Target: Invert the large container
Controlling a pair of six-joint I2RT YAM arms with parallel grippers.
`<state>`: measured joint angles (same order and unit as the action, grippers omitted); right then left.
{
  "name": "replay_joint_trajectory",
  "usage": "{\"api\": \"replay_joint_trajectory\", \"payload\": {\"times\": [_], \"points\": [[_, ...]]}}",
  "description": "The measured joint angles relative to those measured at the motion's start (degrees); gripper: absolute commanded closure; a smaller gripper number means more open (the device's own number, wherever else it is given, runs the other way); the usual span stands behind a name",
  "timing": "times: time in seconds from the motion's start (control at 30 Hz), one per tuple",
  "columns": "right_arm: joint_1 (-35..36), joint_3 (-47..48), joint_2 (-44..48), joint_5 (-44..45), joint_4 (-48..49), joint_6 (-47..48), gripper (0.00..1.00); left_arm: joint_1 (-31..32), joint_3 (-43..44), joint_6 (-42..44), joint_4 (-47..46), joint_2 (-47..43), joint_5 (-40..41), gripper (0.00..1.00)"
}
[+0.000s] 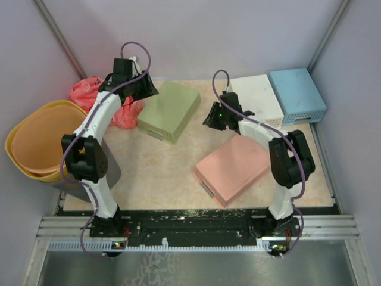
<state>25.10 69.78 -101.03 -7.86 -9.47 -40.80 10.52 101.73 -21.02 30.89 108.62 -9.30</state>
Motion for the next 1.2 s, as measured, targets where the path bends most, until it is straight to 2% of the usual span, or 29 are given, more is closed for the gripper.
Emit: {"api": "replay_joint_trajectory", "payload": {"times": [0.13,0.27,0.43,0.57,0.67,0.77,0.93,1.03,1.2], "points": [[0.0,6.5,-6.3,1.3,-0.9,-0.4,0.66,2.1,0.0,1.5,1.1,-3.3,0.0,0.36],[0.2,17.5,-15.9,2.7,-2.5,-1.1,0.67,4.7,0.0,2.8,2.2,-7.7,-0.5,0.33],[0.8,39.9,-33.4,3.5,-7.0,-1.3,0.67,5.8,-1.0,3.7,3.3,-13.6,-0.5,0.26],[1.5,63.4,-48.7,2.1,-10.5,-1.8,0.66,5.6,-3.0,4.0,3.5,-18.2,0.6,0.25],[1.9,71.6,-55.0,-2.0,-5.6,-3.8,0.61,5.4,-5.0,3.8,3.4,-20.1,0.7,0.25],[2.5,71.8,-56.2,-6.4,0.3,-6.0,0.58,5.5,-7.0,3.2,3.3,-20.3,-0.2,0.25],[3.3,69.5,-53.4,-10.0,1.6,-4.0,0.55,5.5,-9.5,2.8,3.0,-19.8,-2.2,0.24],[3.0,56.1,-42.9,-7.9,-1.0,-0.8,0.53,5.5,-10.2,2.8,1.2,-20.1,-3.8,0.24],[-0.2,25.0,-12.9,-2.1,-2.9,2.6,0.48,6.2,-12.1,3.2,-2.2,-21.5,-6.5,0.24]]}}
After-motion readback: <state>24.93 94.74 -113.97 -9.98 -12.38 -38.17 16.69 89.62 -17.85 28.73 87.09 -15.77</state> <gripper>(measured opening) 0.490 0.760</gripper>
